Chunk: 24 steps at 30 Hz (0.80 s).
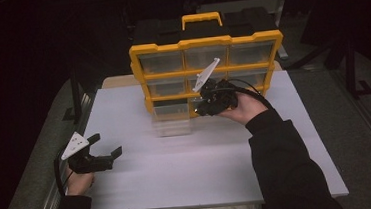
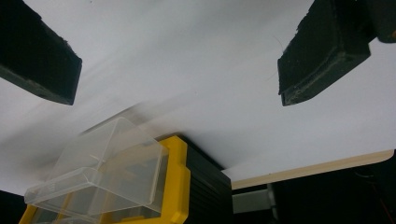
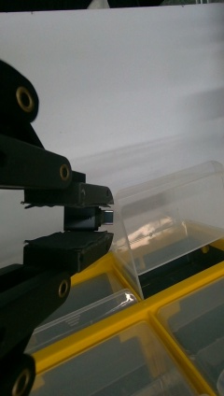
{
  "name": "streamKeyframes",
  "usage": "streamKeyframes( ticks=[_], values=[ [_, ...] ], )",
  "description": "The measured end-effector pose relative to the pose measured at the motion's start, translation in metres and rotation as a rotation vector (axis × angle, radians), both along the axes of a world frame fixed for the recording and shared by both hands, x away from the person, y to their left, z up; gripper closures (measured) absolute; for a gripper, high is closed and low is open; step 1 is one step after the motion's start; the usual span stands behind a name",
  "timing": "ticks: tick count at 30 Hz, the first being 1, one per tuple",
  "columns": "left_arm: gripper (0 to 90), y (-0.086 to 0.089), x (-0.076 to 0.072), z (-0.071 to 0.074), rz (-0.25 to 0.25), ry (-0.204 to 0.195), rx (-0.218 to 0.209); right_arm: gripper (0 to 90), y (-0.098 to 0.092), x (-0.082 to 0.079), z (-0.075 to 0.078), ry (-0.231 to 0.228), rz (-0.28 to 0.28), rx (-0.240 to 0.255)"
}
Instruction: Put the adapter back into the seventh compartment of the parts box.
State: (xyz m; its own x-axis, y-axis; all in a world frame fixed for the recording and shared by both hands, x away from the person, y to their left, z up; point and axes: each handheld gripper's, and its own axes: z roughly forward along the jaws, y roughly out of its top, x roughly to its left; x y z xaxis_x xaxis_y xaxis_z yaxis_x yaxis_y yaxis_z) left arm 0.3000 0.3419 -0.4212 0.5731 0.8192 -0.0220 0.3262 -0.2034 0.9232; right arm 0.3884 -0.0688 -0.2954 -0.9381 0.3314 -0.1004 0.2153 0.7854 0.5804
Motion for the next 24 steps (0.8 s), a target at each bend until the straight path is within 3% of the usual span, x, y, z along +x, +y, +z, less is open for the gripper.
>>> streamKeyframes(
  ticks=[24],
  values=[
    [0.0, 0.001, 0.0, 0.0, 0.005, 0.0, -0.012, 74.6, 0.026, 0.017, 0.014, -0.011, 0.019, -0.019]
  ],
)
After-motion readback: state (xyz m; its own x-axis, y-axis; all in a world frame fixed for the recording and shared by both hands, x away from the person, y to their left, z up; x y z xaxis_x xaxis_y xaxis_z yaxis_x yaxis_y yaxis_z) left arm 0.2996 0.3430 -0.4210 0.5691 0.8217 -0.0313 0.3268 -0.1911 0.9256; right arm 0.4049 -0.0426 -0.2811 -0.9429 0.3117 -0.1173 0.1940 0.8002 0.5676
